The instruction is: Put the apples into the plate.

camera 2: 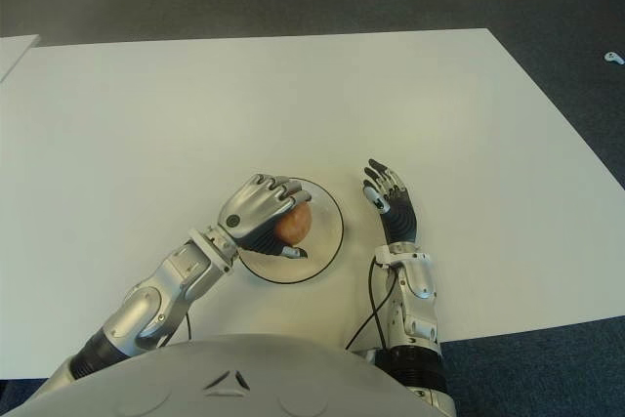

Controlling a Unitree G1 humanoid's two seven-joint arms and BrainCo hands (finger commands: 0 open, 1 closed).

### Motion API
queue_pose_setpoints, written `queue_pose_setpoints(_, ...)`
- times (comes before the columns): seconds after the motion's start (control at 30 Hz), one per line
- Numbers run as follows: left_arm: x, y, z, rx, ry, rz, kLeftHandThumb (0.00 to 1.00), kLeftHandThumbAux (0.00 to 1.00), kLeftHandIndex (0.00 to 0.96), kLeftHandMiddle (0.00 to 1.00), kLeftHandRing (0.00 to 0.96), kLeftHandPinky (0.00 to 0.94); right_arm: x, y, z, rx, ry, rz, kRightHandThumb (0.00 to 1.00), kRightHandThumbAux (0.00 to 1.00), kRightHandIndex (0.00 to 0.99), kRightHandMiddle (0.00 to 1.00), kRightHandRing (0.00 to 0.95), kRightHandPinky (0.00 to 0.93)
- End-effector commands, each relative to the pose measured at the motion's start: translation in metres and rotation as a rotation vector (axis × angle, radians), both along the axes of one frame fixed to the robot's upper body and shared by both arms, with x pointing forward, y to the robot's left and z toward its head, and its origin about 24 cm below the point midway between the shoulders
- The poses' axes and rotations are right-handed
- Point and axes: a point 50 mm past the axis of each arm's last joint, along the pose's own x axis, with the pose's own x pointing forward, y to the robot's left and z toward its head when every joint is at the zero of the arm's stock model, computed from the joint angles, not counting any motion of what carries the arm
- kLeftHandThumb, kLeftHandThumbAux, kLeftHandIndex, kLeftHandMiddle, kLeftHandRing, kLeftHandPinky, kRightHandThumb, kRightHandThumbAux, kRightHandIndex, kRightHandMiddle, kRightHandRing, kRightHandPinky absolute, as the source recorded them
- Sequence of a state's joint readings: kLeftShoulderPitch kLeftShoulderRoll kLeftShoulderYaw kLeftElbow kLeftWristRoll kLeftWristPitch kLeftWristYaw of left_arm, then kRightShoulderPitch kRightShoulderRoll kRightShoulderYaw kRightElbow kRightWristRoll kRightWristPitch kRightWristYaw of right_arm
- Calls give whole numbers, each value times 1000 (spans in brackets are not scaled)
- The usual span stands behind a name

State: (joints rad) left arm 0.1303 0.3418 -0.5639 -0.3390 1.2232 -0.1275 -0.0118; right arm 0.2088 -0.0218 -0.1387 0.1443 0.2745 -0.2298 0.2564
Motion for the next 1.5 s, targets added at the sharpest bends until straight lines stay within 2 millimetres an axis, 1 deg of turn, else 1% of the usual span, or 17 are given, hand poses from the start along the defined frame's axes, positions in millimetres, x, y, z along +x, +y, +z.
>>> queue_pose_setpoints(0.03,2,4,-2,19,-3,19,245,450,397,387,332,285,-6,0,-12,11,70,-4,533,645,230,161,116,125)
queue_pose_setpoints(0.13,3,4,-1,13,0,35,208,442,347,304,252,234,-6,1,-12,3,72,-2,527,647,227,163,118,127)
queue_pose_setpoints(0.27,3,4,-2,-7,8,59,200,450,324,268,224,225,-6,1,-13,5,76,0,523,640,223,162,118,125)
queue_pose_setpoints(0.47,3,5,-3,-36,18,85,213,456,310,255,216,216,-5,1,-13,11,83,1,524,632,216,154,110,115)
queue_pose_setpoints(0.67,4,5,-3,-53,16,101,229,456,298,245,211,225,-5,2,-13,18,83,1,524,629,210,146,104,110)
queue_pose_setpoints(0.87,4,4,-4,-65,9,111,240,434,280,227,196,212,-5,3,-12,16,76,9,524,624,217,142,104,117)
queue_pose_setpoints(1.2,4,4,-6,-71,7,118,230,402,245,192,164,184,-5,4,-12,19,73,3,525,629,221,142,105,118)
queue_pose_setpoints(1.5,3,3,-7,-75,4,126,211,398,242,171,134,154,-5,5,-11,19,68,6,521,640,215,144,108,123)
